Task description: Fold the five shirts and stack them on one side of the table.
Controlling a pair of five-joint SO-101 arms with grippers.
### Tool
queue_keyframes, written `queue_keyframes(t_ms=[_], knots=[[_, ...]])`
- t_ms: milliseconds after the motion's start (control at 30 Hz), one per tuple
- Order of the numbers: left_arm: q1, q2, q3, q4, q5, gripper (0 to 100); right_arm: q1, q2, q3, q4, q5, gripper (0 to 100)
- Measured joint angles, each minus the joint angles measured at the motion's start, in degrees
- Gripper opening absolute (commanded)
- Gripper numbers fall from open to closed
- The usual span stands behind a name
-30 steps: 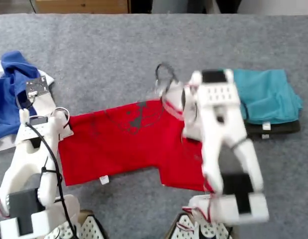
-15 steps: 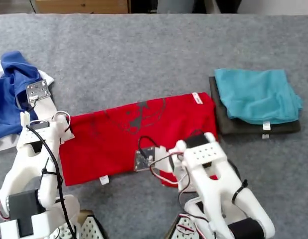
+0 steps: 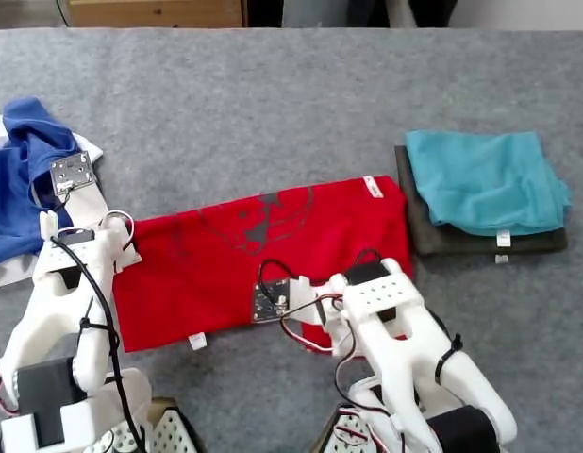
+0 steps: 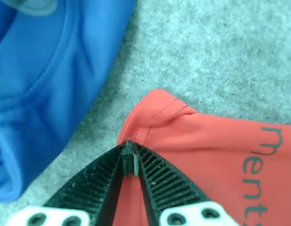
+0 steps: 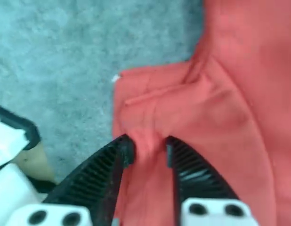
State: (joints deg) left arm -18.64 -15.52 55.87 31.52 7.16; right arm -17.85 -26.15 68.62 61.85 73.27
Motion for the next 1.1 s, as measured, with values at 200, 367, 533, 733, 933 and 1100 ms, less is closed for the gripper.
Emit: queue_keyframes(t_ms=[200, 367, 533, 733, 933, 1100], knots=[[0.00, 0.00, 0.00, 0.00, 0.00, 3, 0.26, 0.00, -0.09, -2.29, -1.05, 1.4], [0.00, 0.00, 0.00, 0.00, 0.00, 3, 1.49, 0.00, -0.09, -2.37, -1.23, 1.5], [0.00, 0.00, 0.00, 0.00, 0.00, 3, 4.22, 1.41, -2.20, -0.88, -1.49, 1.5], [-0.09, 0.00, 0.00, 0.00, 0.00, 3, 6.15, 2.90, -16.00, 13.71, -1.49, 1.5], [-0.35, 0.00, 0.00, 0.00, 0.00, 3, 6.33, 12.57, -32.26, 21.80, -1.49, 1.5], [-0.35, 0.00, 0.00, 0.00, 0.00, 3, 6.33, 27.43, -48.18, 25.05, -1.49, 1.5]])
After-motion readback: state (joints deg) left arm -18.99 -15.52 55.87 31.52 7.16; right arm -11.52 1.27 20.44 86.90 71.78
